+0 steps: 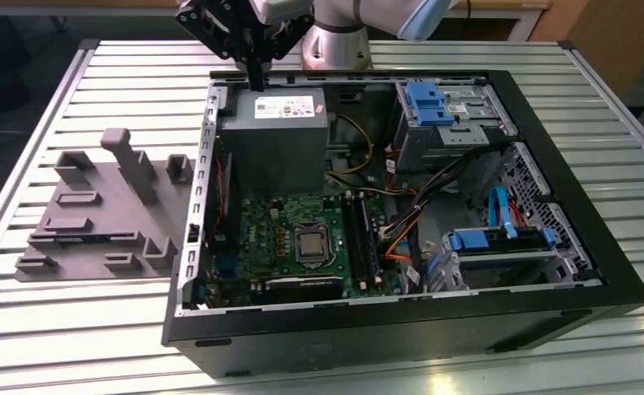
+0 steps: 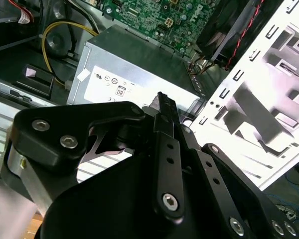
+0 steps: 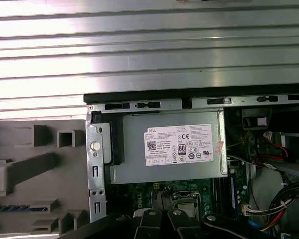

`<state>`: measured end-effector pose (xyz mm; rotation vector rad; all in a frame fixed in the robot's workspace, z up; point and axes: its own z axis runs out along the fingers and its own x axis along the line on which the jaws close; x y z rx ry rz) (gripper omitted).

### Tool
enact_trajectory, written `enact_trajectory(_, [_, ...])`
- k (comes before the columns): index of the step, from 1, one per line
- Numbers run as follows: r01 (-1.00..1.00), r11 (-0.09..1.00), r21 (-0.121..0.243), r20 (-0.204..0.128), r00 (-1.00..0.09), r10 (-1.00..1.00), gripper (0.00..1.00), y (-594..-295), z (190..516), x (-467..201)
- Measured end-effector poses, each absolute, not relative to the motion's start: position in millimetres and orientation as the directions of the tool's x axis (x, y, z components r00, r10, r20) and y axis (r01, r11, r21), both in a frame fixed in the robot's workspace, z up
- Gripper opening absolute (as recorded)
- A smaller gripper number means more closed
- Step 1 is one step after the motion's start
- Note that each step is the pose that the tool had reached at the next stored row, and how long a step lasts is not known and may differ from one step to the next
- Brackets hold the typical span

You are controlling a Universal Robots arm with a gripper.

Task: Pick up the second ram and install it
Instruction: 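Reach for the second ram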

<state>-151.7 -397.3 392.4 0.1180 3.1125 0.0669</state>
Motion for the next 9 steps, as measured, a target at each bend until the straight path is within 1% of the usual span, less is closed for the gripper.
enact_trajectory(9, [0.075,0.996,0.044,-0.025,-0.997,0.076,0.11,-397.3,392.1,-155.7])
